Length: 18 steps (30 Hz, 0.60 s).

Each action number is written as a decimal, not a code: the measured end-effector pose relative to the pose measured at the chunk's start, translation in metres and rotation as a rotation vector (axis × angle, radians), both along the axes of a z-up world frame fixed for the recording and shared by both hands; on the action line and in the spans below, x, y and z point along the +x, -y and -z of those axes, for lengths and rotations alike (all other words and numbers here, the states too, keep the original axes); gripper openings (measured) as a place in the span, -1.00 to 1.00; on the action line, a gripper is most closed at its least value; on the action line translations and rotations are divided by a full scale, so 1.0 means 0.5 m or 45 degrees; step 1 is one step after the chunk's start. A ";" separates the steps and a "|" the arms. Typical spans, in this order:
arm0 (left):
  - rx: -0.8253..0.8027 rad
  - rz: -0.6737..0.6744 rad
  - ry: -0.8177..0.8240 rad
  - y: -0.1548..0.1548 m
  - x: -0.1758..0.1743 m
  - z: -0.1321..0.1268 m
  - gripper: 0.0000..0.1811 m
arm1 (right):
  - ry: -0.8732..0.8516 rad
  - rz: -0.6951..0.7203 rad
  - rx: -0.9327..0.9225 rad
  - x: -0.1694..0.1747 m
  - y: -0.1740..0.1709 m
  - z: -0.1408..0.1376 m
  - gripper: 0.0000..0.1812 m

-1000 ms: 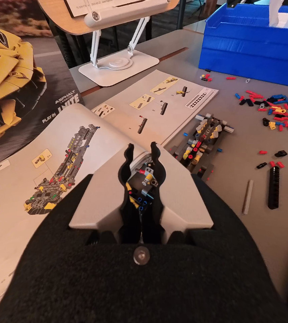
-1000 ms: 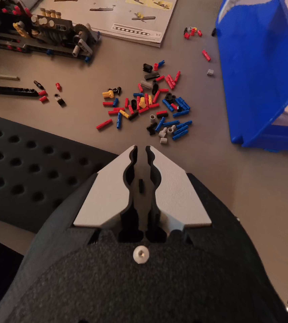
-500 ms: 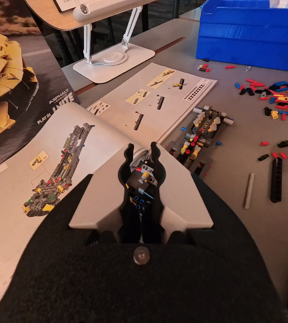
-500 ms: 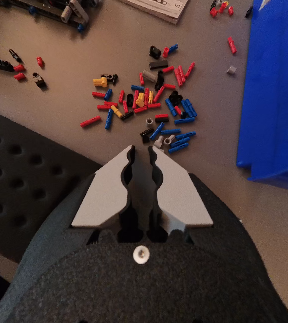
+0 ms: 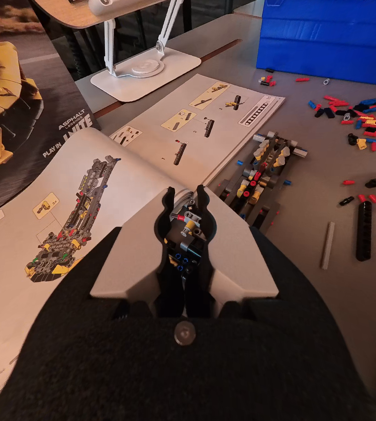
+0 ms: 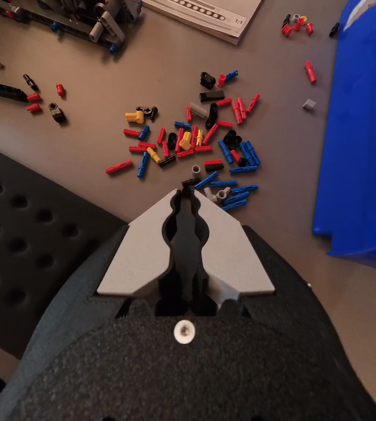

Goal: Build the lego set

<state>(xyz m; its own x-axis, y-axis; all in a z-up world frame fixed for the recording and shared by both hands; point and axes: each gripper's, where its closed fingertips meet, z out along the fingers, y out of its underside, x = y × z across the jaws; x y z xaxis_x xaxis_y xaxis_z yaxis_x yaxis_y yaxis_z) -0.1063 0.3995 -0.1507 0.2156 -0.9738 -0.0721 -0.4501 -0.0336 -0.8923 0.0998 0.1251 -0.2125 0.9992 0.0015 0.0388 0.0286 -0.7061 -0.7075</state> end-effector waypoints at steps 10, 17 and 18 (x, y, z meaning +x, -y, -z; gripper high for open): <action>0.018 0.004 0.025 0.005 -0.001 -0.014 -0.80 | 0.015 -0.035 0.079 -0.048 -0.014 -0.052 -0.92; 0.029 0.010 0.027 0.009 0.000 -0.018 -0.80 | -0.015 -0.292 0.070 -0.189 -0.122 -0.053 -0.92; 0.029 0.010 0.026 0.009 0.000 -0.017 -0.80 | -0.003 -0.303 0.037 -0.196 -0.135 -0.043 -0.92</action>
